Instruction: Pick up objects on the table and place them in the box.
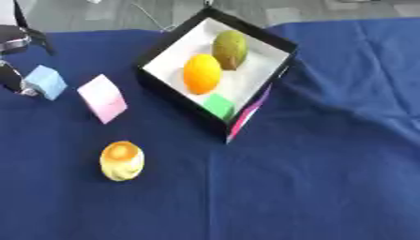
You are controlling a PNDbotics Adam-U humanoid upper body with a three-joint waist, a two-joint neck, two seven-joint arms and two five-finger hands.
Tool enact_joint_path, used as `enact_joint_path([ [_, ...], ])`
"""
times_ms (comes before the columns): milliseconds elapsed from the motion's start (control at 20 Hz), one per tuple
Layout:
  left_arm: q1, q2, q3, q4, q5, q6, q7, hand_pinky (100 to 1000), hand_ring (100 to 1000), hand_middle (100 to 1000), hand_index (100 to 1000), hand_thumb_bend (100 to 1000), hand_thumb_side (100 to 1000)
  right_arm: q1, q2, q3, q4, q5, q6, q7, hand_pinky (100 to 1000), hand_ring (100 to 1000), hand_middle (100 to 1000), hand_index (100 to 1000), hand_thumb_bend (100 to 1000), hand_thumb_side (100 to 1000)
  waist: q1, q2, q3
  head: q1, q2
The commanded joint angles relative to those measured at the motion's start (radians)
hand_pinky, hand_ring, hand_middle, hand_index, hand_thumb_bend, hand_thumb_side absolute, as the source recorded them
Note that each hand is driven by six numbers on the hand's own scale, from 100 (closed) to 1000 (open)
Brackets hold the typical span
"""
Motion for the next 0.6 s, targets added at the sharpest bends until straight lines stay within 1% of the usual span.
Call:
enact_joint_path([
  [50, -0.022, 0.038, 0.024, 0.008, -0.004, 0.013, 0.017, 867, 899, 831, 801, 676, 100, -0.014, -0.026, -0.003, -0.019, 0.006, 0.003, 0.001, 765, 762, 684, 792, 274, 478, -0.004, 0.000, -0.004, 0.012, -0.018],
  [450, -0.026, 0.036, 0.046, 0.033, -0.011, 0.043, 0.045, 859, 891, 822, 796, 682, 100, -0.016, -0.024, 0.002, -0.017, 0.005, 0.005, 0.005, 765, 762, 684, 793, 272, 484, -0.003, 0.016, -0.016, 0.032, -0.026],
  [600, -0.028, 0.031, 0.047, 0.041, -0.017, 0.047, 0.053, 836, 866, 777, 777, 683, 100, -0.015, -0.025, 0.002, -0.017, 0.005, 0.005, 0.005, 765, 762, 684, 793, 271, 485, -0.004, 0.019, -0.017, 0.031, -0.026],
])
